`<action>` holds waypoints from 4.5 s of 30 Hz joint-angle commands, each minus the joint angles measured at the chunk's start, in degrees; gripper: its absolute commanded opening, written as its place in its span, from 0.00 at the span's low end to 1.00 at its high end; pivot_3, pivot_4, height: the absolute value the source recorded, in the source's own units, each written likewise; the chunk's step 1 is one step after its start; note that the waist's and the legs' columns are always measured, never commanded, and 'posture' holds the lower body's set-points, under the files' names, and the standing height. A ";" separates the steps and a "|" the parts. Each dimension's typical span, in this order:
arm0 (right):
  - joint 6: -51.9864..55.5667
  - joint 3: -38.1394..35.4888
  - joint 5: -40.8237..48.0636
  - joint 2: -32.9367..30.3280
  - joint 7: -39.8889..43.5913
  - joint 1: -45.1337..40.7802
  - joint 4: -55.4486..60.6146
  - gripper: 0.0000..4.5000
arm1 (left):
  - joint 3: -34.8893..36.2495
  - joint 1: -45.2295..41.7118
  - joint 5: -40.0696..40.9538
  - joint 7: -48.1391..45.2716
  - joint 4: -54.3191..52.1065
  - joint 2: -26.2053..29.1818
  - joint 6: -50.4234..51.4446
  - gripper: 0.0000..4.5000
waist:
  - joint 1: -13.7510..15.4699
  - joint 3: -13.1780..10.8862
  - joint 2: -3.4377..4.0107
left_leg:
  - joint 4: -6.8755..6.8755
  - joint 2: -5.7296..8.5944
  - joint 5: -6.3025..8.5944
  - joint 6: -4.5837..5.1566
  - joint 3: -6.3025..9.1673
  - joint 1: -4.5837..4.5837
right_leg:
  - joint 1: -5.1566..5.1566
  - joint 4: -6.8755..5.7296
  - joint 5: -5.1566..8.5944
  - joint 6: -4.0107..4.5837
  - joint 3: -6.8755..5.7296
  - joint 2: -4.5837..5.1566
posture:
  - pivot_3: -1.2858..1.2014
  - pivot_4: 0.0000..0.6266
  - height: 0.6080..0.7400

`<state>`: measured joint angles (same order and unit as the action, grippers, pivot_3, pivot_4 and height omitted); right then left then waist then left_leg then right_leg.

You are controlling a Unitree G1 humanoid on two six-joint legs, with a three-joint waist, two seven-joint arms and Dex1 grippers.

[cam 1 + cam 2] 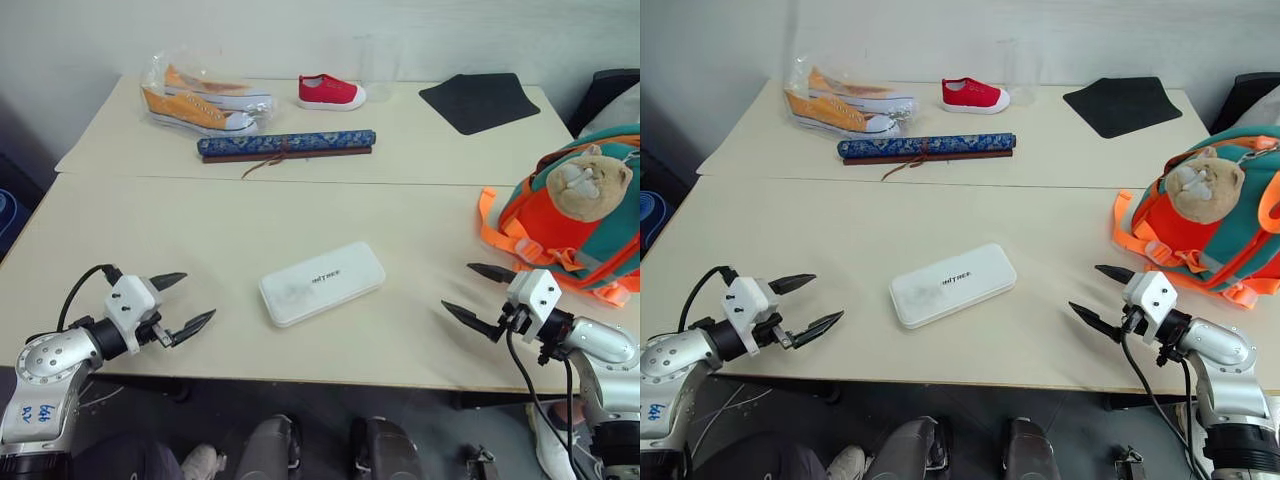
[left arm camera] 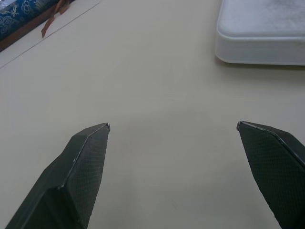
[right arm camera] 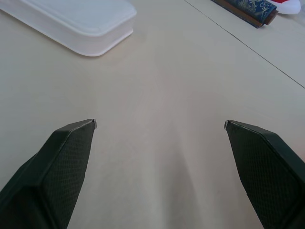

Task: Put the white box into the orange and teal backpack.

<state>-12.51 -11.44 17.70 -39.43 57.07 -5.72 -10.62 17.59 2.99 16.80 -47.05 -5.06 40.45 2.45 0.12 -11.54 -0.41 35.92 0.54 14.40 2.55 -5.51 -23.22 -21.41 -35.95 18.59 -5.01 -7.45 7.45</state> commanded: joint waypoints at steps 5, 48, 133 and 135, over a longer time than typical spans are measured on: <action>0.86 -1.17 0.95 -0.43 -0.42 -0.29 0.37 0.98 | 0.96 0.62 4.73 -1.66 -4.29 -0.01 4.25 1.00 | -0.22 0.00 0.00 | 0.01 -0.01 0.04 -0.04 0.00 0.00 | 0.00 0.00 0.00 0.00 0.01 -0.01 | 0.52 0.24 1.00; 27.88 13.51 -1.17 7.13 -3.37 -9.62 14.91 0.00 | -15.29 -0.59 -2.18 14.54 -16.93 -11.08 20.33 0.00 | -0.30 -0.02 0.03 | 0.17 -0.19 0.18 -0.09 -0.14 -0.05 | -0.06 -0.02 0.00 0.02 -0.06 -0.09 | 0.52 0.24 1.00; 28.48 12.79 -2.44 1.13 0.06 -7.70 13.21 0.00 | -13.55 -43.70 66.78 36.85 27.55 -13.18 90.05 0.88 | 0.79 -0.06 -0.07 | 0.39 -0.20 -0.11 0.03 -0.12 0.02 | 0.05 -0.14 -0.01 0.01 -0.03 -0.21 | 0.52 0.24 1.00; 29.11 12.53 -2.25 0.98 -0.29 -6.64 14.33 0.00 | -11.89 -43.49 67.10 39.12 27.62 -14.39 90.05 0.76 | 0.91 -0.06 -0.07 | 0.40 -0.20 -0.11 0.03 -0.12 0.02 | 0.05 -0.14 -0.01 0.01 -0.02 -0.21 | 0.52 0.24 1.00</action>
<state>16.32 1.22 14.53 -38.66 56.82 -13.18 1.23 3.67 -40.63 81.57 -9.23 23.13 26.71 92.42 1.03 -11.59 -0.48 36.33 0.34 14.29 2.58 -5.63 -23.21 -21.36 -36.09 18.58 -5.00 -7.48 7.24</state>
